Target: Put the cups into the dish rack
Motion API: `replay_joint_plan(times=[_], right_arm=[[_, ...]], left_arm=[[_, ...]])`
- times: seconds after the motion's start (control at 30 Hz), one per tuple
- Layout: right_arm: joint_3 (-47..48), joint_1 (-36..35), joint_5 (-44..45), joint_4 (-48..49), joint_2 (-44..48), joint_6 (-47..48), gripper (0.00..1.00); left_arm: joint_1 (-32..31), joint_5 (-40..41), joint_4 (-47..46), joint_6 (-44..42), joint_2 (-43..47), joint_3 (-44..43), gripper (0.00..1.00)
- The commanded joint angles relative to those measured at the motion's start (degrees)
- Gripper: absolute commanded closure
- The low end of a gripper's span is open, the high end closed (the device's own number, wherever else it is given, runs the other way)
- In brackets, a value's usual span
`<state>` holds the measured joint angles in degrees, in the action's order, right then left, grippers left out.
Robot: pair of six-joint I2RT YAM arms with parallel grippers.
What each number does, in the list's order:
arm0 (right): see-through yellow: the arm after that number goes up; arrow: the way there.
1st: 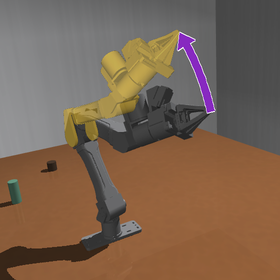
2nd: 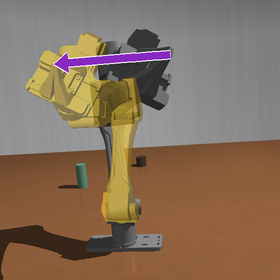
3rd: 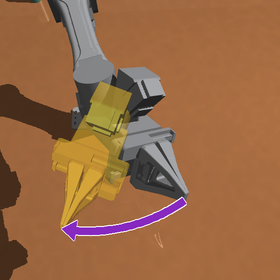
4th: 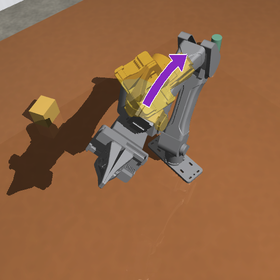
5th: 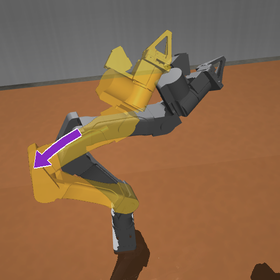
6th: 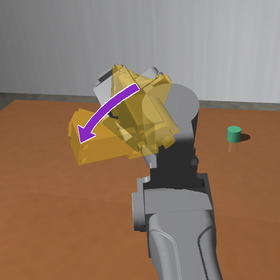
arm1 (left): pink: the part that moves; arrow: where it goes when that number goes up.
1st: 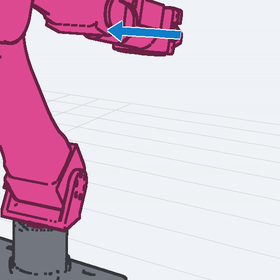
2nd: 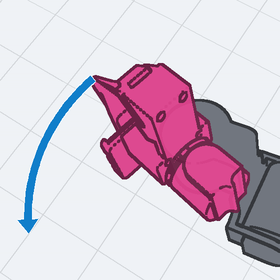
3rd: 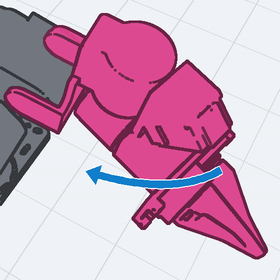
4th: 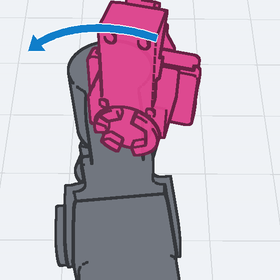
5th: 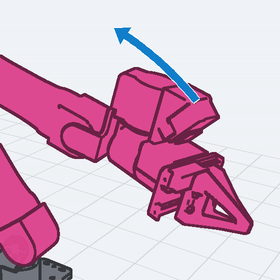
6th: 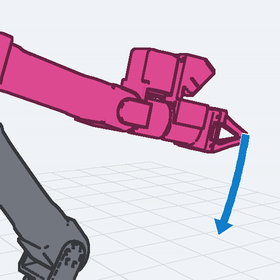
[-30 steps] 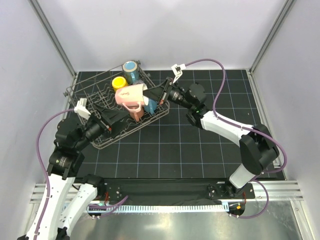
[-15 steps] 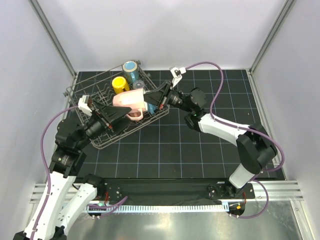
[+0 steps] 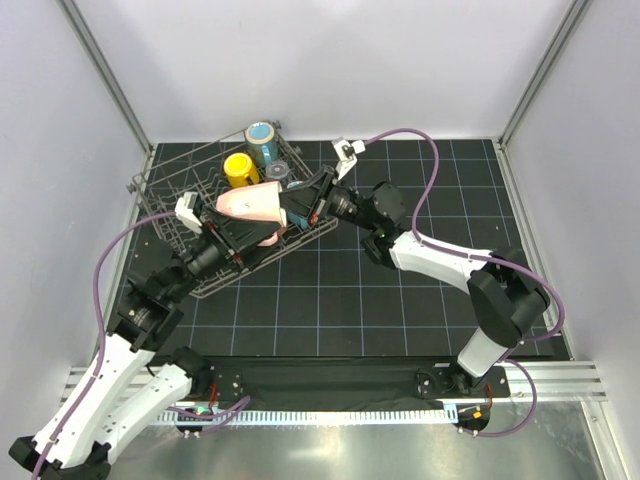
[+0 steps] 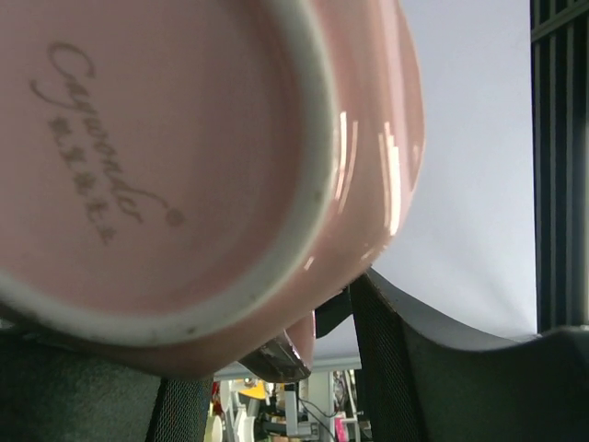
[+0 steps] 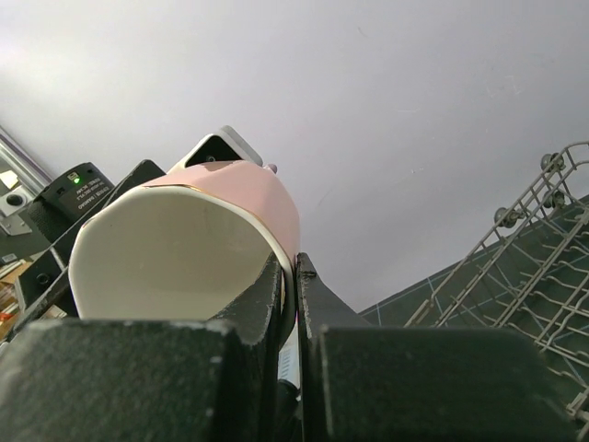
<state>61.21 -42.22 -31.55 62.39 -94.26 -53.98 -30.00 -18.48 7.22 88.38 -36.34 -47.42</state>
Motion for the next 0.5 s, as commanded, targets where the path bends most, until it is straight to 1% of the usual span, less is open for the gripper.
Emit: replay_joint_plan(times=[0.0, 0.13, 0.2, 0.27, 0.37, 0.47], right_arm=[[1.1, -0.7, 2.7, 11.3, 1.5, -0.6, 0.96], [-0.5, -1.2, 2.9, 12.1, 2.2, 0.0, 0.96], [-0.6, -1.6, 2.9, 11.1, 2.6, 1.4, 0.96], [-0.6, -2.3, 3.0, 9.4, 2.9, 3.3, 0.96], [-0.4, -3.4, 3.6, 8.4, 2.9, 4.4, 0.96], [0.5, -3.8, 3.4, 8.0, 2.4, 5.0, 0.96]], left_arm=[[-0.5, 4.0, -4.1, -0.3, 1.6, 0.2, 0.46], [-0.4, 6.8, -4.1, 0.7, 3.5, 1.7, 0.46], [-0.5, 7.8, -4.2, 1.2, 4.3, 2.7, 0.50], [-0.5, 8.5, -5.2, 1.4, 4.5, 3.6, 0.51], [-0.5, 7.8, -6.6, 2.1, 4.0, 3.7, 0.54], [-0.5, 8.3, -7.0, 2.1, 3.9, 3.6, 0.60]])
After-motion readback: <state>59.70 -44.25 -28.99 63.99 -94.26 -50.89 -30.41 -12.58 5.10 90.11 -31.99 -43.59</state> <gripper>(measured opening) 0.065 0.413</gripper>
